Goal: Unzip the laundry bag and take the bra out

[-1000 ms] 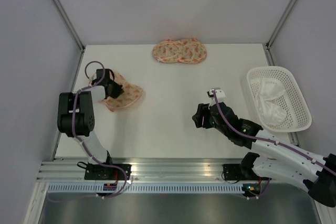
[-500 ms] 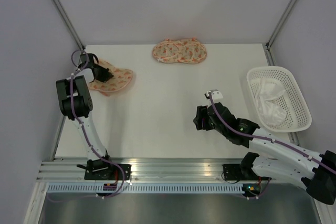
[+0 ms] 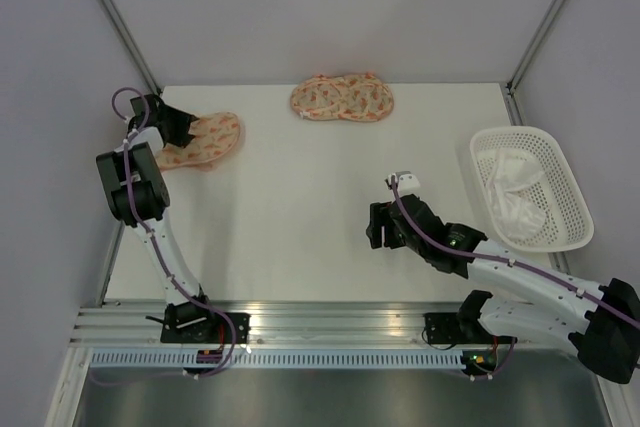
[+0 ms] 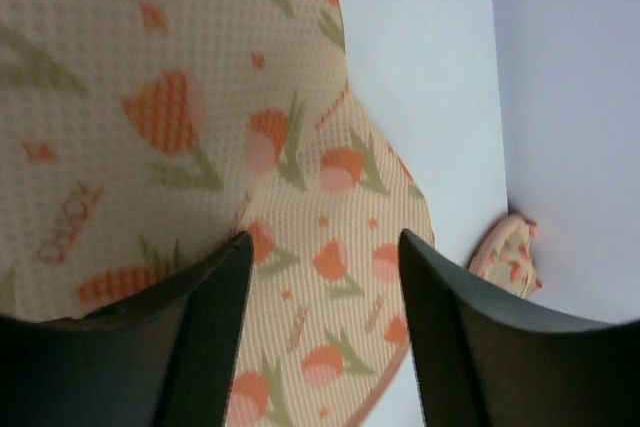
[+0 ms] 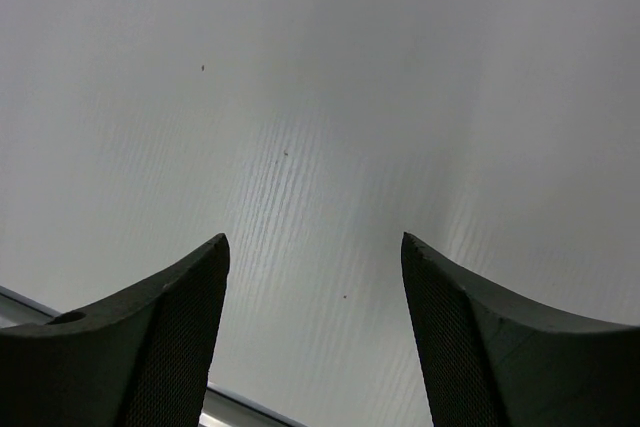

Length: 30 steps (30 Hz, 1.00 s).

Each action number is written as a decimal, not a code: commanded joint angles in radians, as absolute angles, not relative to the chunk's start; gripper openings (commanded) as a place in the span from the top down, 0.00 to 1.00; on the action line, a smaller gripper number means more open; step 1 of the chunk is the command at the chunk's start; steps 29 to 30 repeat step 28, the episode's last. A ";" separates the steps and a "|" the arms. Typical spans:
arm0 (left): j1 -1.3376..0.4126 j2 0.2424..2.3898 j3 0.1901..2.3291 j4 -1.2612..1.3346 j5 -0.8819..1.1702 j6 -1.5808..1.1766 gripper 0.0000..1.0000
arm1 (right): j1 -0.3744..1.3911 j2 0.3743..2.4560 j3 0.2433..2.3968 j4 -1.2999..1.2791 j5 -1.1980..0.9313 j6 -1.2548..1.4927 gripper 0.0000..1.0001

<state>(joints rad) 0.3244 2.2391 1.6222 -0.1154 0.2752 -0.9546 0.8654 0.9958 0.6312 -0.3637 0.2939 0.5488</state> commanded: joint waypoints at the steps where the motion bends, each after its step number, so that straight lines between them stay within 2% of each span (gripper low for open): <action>1: 0.310 2.086 1.537 0.014 0.298 -0.948 0.34 | 0.859 1.015 0.647 -0.321 0.295 0.532 0.25; 2: 0.301 2.035 1.517 0.038 0.288 -0.940 0.24 | 0.858 1.019 0.646 -0.310 0.291 0.534 0.24; 7: 0.235 1.859 1.340 0.060 0.291 -0.901 0.20 | 0.857 0.968 0.608 -0.265 0.279 0.551 0.20; 10: 0.146 1.740 1.225 0.060 0.302 -0.873 0.20 | 0.857 0.901 0.595 -0.245 0.281 0.558 0.19; 15: -0.110 1.577 1.036 0.069 0.350 -0.810 0.20 | 0.854 0.778 0.583 -0.275 0.311 0.572 0.17; 18: -0.265 1.477 0.915 0.074 0.353 -0.767 0.20 | 0.856 0.727 0.583 -0.317 0.339 0.586 0.02; 24: -0.492 1.260 0.665 0.072 0.357 -0.756 0.21 | 0.856 0.673 0.578 -0.379 0.393 0.607 0.02; 28: -0.598 1.140 0.594 0.043 0.318 -0.739 0.22 | 0.854 0.664 0.561 -0.344 0.425 0.643 0.02; 30: -0.598 1.140 0.594 0.043 0.318 -0.739 0.22 | 0.854 0.664 0.561 -0.344 0.425 0.643 0.02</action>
